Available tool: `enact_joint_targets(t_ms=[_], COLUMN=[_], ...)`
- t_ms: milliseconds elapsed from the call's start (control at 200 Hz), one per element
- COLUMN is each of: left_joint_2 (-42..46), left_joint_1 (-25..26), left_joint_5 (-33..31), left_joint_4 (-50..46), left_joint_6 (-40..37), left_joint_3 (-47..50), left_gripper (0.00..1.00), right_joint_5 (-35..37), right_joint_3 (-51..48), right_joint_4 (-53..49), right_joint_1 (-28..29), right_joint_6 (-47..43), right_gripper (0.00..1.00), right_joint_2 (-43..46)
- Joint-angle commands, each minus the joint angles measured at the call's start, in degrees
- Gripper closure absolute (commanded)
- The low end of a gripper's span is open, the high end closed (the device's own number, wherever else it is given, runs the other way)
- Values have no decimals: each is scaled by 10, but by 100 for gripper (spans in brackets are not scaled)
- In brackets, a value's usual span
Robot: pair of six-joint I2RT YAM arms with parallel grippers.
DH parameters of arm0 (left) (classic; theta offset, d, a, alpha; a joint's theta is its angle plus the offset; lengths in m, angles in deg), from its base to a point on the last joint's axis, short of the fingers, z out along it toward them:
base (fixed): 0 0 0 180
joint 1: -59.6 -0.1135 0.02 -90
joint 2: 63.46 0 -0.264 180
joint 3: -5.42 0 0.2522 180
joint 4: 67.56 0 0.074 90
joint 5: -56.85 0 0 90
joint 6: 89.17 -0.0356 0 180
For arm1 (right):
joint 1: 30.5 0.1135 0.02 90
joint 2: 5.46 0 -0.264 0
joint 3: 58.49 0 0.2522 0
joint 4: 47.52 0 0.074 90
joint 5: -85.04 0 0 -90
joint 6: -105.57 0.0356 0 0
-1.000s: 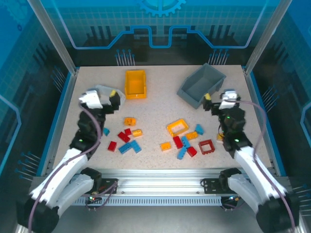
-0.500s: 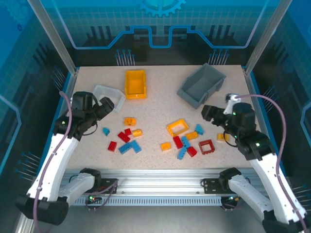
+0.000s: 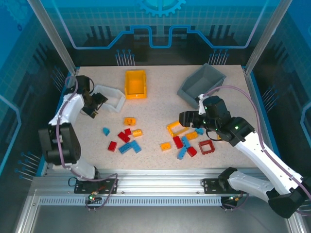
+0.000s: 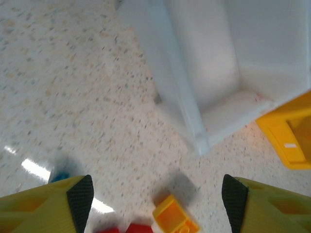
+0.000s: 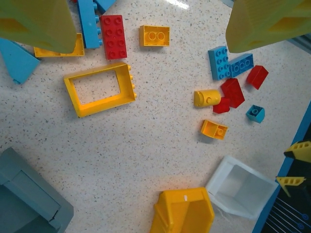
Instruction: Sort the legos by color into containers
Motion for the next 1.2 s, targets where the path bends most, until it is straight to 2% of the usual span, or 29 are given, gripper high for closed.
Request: enact_joint_targets(t_ms=[0,155,320,440,635,745,825,930,1196], left_joint_2=[-41,-95,-139,-148,-161,-172,-186,-209,-283], left_joint_1=[-3,-3,-3,-3,-3,-2,-2,-2,15], left_joint_5=[16,6,-6,-34,-89,-103,-116,-106,-85], left_joint_4=[15,29,13,7,-9,-12,-16,-13,-24], left_joint_6=[-20,-39,-77,-112,-178,-218,-233,-249,-295], left_joint_3=[-47,-68,-96,-104,-128,-151,-174,-206,-312], left_gripper=[27,31,51,61,86,89,94,96,96], right_joint_5=[-3,-10,-8,-7,-7,-4,0,-1,-17], right_joint_3=[18,13,5,3,4,10,15,21,36], right_joint_4=[-5,2,3,7,10,4,1,1,-5], right_joint_1=[8,8,7,6,4,2,-2,-10,-28], right_joint_6=[-10,-6,-4,-4,-7,-14,-18,-24,-38], right_gripper=[17,17,17,17,17,17,17,17,17], right_joint_2=[2,-3,-6,-10,-25,-34,-38,-41,-54])
